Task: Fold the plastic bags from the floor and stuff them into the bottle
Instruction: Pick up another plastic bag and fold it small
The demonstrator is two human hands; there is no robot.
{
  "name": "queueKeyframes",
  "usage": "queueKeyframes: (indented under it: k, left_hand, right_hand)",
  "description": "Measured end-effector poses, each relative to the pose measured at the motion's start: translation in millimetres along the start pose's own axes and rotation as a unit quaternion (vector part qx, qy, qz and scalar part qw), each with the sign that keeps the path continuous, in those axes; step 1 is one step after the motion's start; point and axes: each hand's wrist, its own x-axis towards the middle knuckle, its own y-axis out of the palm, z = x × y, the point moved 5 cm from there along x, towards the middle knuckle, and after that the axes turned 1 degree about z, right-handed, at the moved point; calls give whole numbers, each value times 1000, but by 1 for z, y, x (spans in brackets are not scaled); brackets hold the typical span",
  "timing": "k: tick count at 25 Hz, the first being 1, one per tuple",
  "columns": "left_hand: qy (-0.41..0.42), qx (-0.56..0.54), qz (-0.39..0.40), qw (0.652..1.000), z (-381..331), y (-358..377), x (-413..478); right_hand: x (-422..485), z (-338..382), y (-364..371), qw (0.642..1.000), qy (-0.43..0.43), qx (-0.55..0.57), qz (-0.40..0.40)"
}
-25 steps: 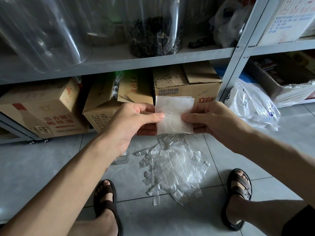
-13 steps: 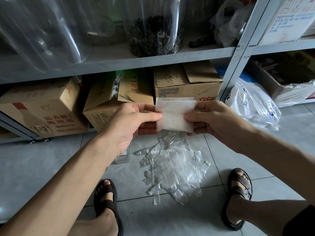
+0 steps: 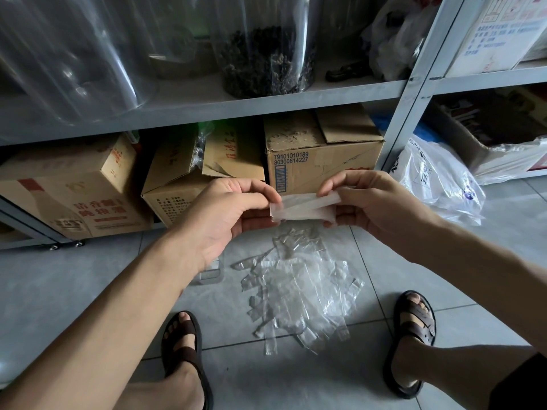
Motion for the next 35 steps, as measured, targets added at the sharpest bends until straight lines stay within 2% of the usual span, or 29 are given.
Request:
queueKeyframes:
  k: [9, 13, 17, 21, 24, 28, 35]
  left_hand:
    - [-32, -22, 43, 998, 3, 11, -5]
    - [-14, 6, 25, 1000, 6, 9, -2]
    - [12, 63, 24, 998, 6, 7, 2]
    - [38, 119, 48, 991, 3, 10, 1]
    - [48, 136, 49, 988, 1, 7, 1]
    - [51, 130, 52, 989, -1, 3, 0]
    - [64, 148, 17, 987, -4, -10, 9]
  right_hand:
    - [-2, 3, 3, 995, -59, -75, 1]
    - [-1, 2, 4, 997, -49, -64, 4]
    - [0, -3, 7, 999, 5, 12, 32]
    - [-9, -2, 16, 989, -12, -104, 102]
    - [-8, -1, 12, 986, -22, -145, 80]
    - [-6, -4, 6, 992, 1, -96, 84]
    - [-6, 4, 2, 995, 9, -79, 57]
